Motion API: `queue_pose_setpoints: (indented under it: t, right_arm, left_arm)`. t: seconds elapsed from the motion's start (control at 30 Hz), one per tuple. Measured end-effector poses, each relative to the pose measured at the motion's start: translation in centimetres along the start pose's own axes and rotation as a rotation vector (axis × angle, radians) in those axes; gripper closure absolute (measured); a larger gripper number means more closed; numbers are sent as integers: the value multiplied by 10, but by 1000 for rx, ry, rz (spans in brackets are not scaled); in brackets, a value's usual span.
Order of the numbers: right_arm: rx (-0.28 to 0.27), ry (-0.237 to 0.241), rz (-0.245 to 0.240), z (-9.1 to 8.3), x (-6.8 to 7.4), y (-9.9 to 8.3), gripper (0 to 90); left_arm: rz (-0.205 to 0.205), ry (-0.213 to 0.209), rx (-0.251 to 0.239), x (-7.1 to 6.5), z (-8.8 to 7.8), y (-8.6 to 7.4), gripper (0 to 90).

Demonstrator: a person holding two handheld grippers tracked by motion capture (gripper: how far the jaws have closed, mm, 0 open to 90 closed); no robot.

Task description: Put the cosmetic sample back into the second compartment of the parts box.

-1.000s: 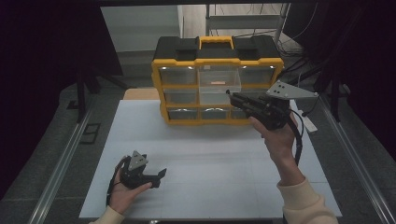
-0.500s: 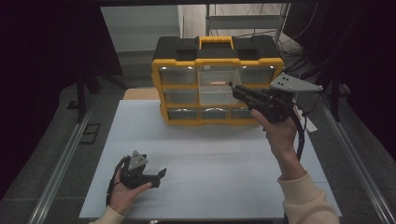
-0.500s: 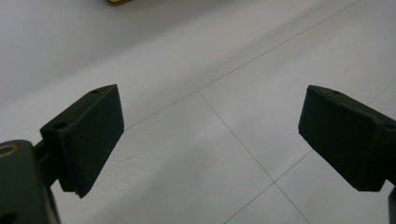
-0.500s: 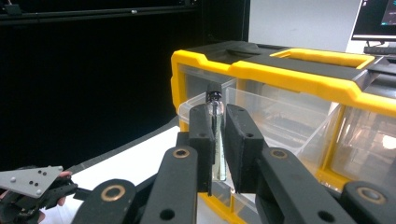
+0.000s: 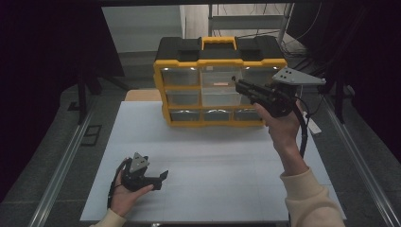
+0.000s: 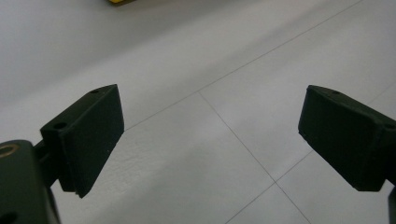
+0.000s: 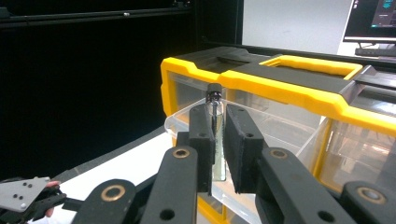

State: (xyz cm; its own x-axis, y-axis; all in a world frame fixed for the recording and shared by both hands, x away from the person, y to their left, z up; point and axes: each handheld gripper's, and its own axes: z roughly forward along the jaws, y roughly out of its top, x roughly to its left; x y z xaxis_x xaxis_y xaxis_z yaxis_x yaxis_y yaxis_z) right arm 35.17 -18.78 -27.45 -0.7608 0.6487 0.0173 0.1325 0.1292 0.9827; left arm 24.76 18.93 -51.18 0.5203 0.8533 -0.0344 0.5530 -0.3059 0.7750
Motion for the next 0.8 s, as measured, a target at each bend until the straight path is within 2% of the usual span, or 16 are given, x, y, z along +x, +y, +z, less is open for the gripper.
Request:
queue_pose_setpoints:
  t: [0.3,0.4,0.43,0.47,0.8]
  right_arm:
    - [6,-23,6,8,-7,5,816]
    - [17,-56,7,11,-9,7,816]
    - [17,-57,9,13,-10,8,816]
    - [15,-34,10,14,-11,8,816]
    - [43,-54,4,28,-16,13,815]
  left_arm:
    - [0,0,0,0,0,0,74]
    - [0,0,0,0,0,0,75]
    - [0,0,0,0,0,0,74]
    - [0,0,0,0,0,0,74]
    - [0,0,-1,1,0,0,75]
